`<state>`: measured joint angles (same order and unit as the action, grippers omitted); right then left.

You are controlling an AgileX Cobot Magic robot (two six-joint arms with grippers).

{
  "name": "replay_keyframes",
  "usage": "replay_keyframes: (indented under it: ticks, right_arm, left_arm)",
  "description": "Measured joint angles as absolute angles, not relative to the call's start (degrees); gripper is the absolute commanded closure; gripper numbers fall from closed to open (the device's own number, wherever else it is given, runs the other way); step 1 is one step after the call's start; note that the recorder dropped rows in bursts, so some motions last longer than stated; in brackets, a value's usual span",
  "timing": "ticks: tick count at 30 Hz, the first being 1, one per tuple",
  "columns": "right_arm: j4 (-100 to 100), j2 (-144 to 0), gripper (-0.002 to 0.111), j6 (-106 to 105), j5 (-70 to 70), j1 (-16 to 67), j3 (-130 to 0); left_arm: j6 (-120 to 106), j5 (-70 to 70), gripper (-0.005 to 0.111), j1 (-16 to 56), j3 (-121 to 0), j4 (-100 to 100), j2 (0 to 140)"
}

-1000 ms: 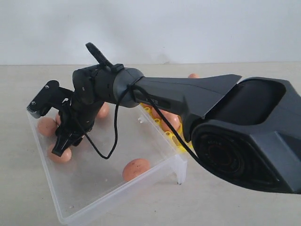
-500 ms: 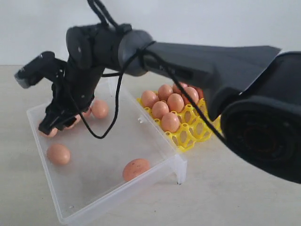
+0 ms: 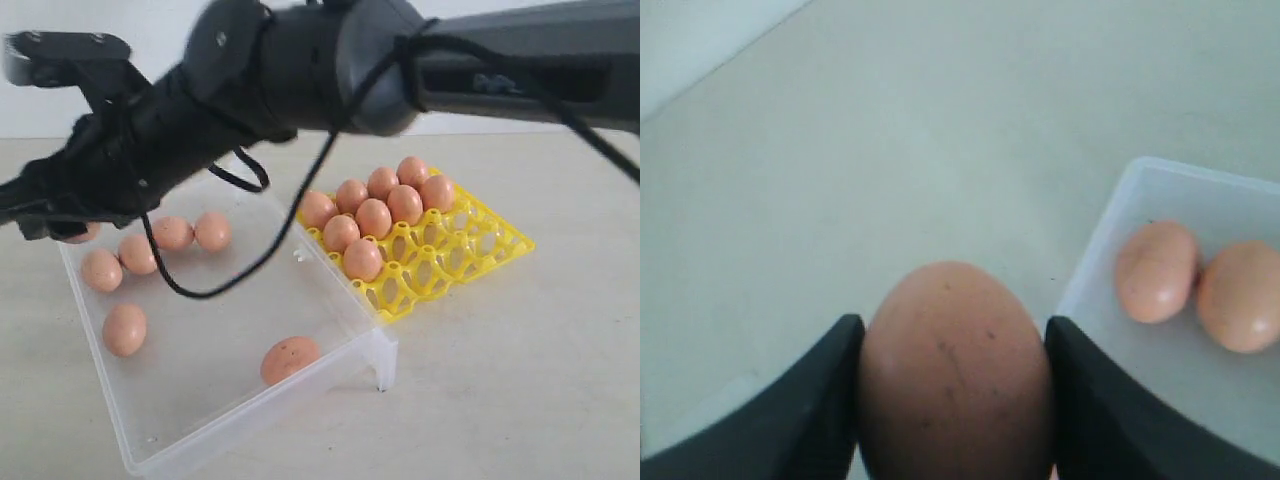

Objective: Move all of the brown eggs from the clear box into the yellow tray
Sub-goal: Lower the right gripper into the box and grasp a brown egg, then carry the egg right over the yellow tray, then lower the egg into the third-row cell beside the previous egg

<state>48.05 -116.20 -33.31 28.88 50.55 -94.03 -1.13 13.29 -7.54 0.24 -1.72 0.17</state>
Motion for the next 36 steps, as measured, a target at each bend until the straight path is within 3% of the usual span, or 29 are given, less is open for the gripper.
replay_keyframes:
  ticks: [7,12,14,17,20,22,25,30,36]
  right_arm:
    - [54.37,-95.75,0.109,-32.64,-25.17,54.2,-54.75]
    - [59.42,-88.96,0.109,-27.61,-56.81,51.78,-40.33]
    - [59.28,-87.88,0.109,-22.69,-54.7,45.65,-38.51]
    - [43.6,-89.01,0.109,-4.82,-37.81,31.85,-38.82]
    - [-6.19,-92.81,0.109,28.14,-26.73,18.78,-42.53]
    - [-44.15,-95.6,0.109,54.31,-30.63,10.97,-46.07]
    - [-77.17,-100.7,0.109,76.02,-50.38,2.75,-52.81]
    - [-95.32,-107.15,0.109,83.5,-62.57,0.61,-58.16]
    - [-92.5,-112.02,0.109,72.47,-50.32,5.29,-58.67]
  left_arm:
    - [-1.13,13.29,0.111,-7.54,0.24,-1.72,0.17]
    - [-1.13,13.29,0.111,-7.54,0.24,-1.72,0.17]
    - [-1.13,13.29,0.111,-7.54,0.24,-1.72,0.17]
    - [-1.13,13.29,0.111,-7.54,0.24,-1.72,0.17]
    - [-1.13,13.29,0.111,-7.54,0.24,-1.72,0.17]
    - [-1.13,13.29,0.111,-7.54,0.24,-1.72,0.17]
    - [-1.13,13.29,0.111,-7.54,0.24,-1.72,0.17]
    - [-1.13,13.29,0.111,-7.54,0.24,-1.72,0.17]
    - [-1.13,13.29,0.111,-7.54,0.24,-1.72,0.17]
